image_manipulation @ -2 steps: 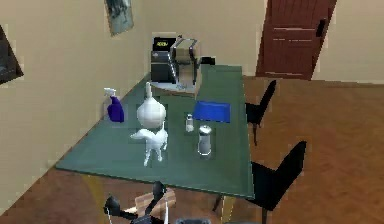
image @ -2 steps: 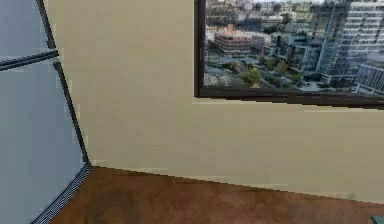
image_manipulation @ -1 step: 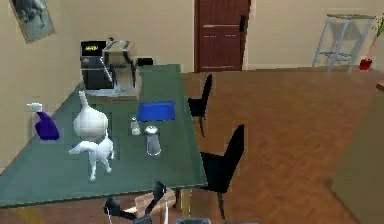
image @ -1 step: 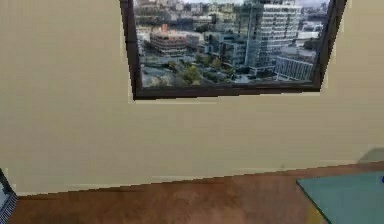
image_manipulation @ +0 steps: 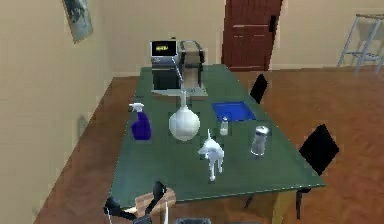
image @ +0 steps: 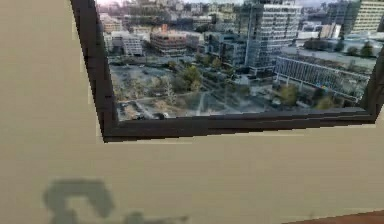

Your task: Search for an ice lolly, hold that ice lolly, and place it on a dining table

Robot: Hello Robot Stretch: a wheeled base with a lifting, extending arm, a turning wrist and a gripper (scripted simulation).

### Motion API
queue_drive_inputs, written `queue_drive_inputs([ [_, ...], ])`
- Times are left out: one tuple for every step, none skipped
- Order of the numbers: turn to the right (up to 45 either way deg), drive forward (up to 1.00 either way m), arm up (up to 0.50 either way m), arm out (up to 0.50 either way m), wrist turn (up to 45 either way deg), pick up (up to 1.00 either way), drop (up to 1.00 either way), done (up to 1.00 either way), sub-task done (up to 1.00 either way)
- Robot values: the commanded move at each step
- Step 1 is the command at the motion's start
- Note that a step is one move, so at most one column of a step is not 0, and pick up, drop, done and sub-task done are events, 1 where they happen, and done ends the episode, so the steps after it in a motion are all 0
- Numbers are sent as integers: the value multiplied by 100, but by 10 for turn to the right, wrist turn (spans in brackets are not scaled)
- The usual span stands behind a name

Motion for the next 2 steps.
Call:
queue_drive_inputs([
  [300,0,0,0,0,0,0,0,0],
  [0,75,0,0,0,0,0,0,0],
])
